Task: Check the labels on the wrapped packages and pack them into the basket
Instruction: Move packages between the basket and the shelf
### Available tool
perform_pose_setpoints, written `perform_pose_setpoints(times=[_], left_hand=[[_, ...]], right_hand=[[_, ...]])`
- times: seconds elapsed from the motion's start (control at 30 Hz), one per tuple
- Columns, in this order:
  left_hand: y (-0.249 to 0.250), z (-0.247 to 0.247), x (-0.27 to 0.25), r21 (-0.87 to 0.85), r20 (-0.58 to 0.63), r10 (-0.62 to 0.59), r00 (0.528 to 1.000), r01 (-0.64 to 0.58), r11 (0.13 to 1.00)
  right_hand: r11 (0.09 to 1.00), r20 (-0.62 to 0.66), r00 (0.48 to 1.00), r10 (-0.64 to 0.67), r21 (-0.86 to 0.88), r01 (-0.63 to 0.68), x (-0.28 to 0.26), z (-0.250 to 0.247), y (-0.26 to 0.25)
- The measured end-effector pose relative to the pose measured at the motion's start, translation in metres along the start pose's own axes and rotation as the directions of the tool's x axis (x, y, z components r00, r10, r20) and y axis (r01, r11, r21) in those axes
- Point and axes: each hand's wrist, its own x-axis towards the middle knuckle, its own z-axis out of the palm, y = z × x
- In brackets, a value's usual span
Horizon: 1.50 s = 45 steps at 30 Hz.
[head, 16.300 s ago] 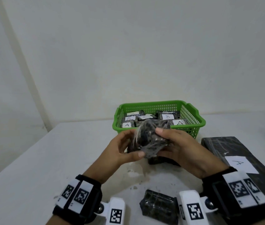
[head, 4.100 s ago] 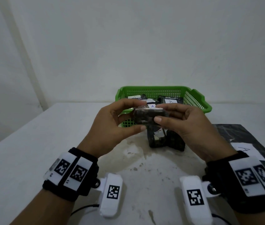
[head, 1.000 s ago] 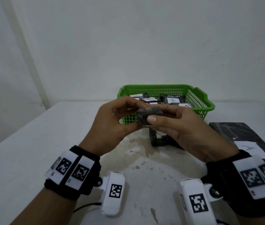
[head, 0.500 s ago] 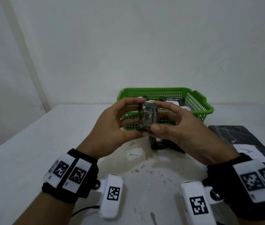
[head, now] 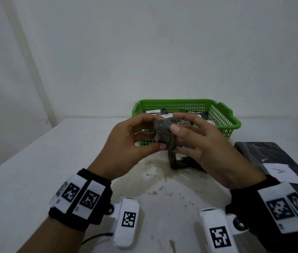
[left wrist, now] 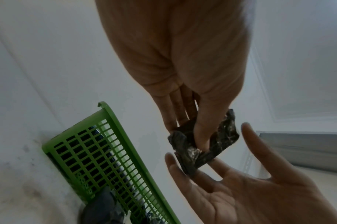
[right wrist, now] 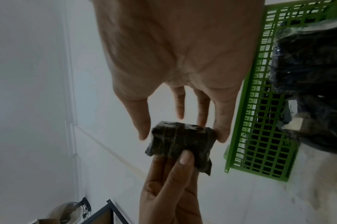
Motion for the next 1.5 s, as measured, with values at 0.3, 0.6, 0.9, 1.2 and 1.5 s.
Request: perform_pose_setpoints(times=[0.3,0.6,0.9,1.2,1.5], left_hand=[[-0.001,-0.001,-0.001,0.112,0.04,0.142,0.989,-0.145,0.983],[-0.001,-0.004,0.0,0.143,0.037,0.204,0.978,-0.207,0.968],[-0.001,-0.004,-0.001,0.235,0.05,0.235,0.971,-0.24,0.942],[0.0,-0.007,0.001,0.342,0.041,0.247,0.968,-0.246,0.907],[0.003,-0.006,0.0,0.371,0.041,0.198,0.979,-0.199,0.907]], right_hand=[[0.997,0.052,0.998,0.035,-0.068,-0.031,0.0,0.0,0.004],[0.996,0.05,0.999,0.021,-0.085,-0.017,0.0,-0.006,0.002],[0.991,0.086,0.995,0.046,-0.128,-0.034,0.002,-0.001,0.008],[0.993,0.06,0.993,0.1,0.063,-0.104,0.001,0.0,0.003],[0.999,-0.015,0.999,0.046,0.014,-0.045,0.007,-0.003,0.013]])
